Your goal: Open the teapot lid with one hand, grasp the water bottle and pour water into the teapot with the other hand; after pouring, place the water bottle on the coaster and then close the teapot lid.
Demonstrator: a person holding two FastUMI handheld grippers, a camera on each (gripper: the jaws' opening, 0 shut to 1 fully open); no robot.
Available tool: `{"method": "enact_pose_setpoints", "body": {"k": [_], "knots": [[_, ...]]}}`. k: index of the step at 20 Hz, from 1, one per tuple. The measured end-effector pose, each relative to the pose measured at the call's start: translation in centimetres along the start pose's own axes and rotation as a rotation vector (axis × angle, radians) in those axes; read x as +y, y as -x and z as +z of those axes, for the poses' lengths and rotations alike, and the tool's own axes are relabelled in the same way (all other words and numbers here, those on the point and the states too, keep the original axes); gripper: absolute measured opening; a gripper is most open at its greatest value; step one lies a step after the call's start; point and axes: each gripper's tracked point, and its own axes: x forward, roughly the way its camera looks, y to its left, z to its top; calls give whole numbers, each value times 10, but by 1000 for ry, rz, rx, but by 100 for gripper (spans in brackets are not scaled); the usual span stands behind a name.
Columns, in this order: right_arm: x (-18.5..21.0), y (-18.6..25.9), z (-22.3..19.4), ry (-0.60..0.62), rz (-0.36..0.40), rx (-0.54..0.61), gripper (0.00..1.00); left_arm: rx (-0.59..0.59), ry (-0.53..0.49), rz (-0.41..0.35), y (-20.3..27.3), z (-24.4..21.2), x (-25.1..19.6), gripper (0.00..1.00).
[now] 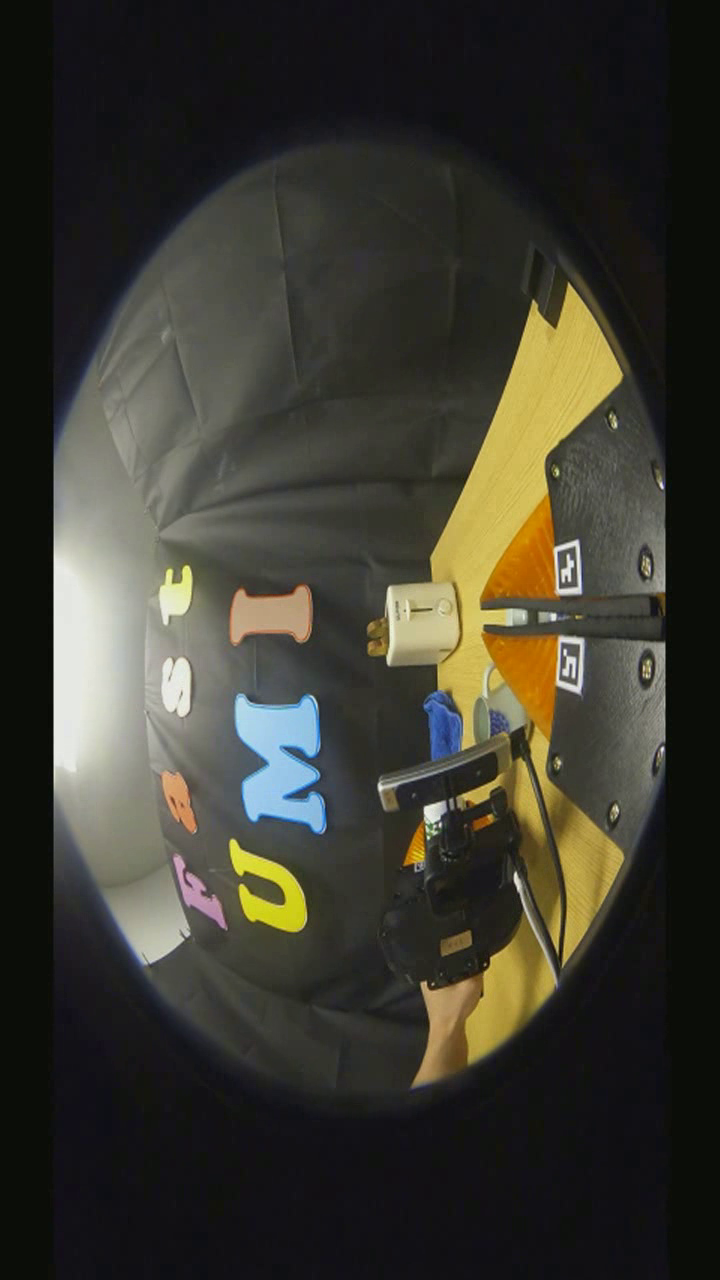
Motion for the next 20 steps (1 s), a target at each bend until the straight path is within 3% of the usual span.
{"method": "enact_pose_setpoints", "body": {"k": [3, 4, 5, 6, 9, 10, 11, 15, 16, 17, 18, 20], "knots": [[-3, -1, -2, -6, -3, 8, 1, -4, -70, 18, -1, 5, 3, 82], [-3, -1, -2, -8, -5, 9, 17, -3, -94, 24, -1, 7, 4, 77], [-5, -1, -2, -9, -7, 9, 1, -4, -113, 25, -1, 8, 5, 72], [-6, -2, -2, -10, -10, 10, 1, -8, -124, 25, -1, 11, 5, 82], [-8, -2, -4, -23, -15, 13, 1, -11, -170, 26, -5, 16, 6, 77], [-8, -3, -4, -27, -14, 17, 17, -10, -179, 21, -8, 17, 5, 77], [-8, -2, -5, -28, -12, 19, 1, -8, -187, 18, -10, 18, 5, 77], [-9, -2, -4, -23, -17, 16, 1, 6, -232, 18, -10, 15, 7, 82], [-10, -2, -3, -25, -18, 17, 17, 4, -240, 17, -9, 17, 6, 76], [-10, -2, -4, -27, -18, 19, 17, 6, -251, 15, -7, 18, 6, 82], [-10, -3, -4, -29, -17, 21, 1, 5, -263, 14, -6, 19, 7, 82], [-9, -2, -5, -31, -15, 24, 1, -2, -279, 15, -6, 23, 9, 82]]}}
